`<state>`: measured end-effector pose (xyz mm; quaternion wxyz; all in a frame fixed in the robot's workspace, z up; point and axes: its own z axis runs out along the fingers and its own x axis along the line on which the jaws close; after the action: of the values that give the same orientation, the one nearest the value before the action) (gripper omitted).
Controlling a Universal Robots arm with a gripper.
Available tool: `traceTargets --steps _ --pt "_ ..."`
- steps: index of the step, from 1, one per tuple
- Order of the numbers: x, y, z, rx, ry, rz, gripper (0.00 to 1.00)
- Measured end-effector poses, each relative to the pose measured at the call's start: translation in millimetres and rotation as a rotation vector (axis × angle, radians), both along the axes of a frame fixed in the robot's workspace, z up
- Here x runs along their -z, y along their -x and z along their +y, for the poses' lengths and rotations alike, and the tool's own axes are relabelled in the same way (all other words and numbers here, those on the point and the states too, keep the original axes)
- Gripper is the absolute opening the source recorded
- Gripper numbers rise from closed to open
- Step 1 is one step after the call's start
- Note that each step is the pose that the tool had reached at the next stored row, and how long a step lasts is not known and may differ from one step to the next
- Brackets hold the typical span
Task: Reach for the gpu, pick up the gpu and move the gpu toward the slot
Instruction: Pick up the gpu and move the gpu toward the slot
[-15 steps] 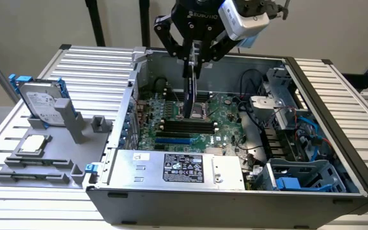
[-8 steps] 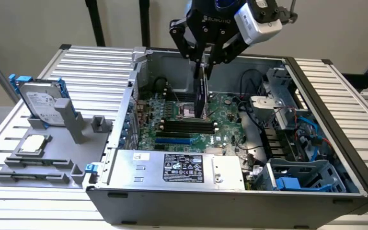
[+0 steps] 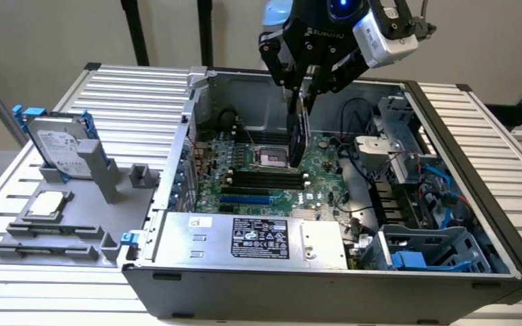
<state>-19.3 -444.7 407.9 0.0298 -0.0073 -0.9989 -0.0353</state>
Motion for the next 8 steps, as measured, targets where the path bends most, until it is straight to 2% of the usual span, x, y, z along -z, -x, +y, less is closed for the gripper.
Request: traceTargets --steps 8 --pt "0.0 0.0 0.0 0.000 0.0000 0.0000 0.26"
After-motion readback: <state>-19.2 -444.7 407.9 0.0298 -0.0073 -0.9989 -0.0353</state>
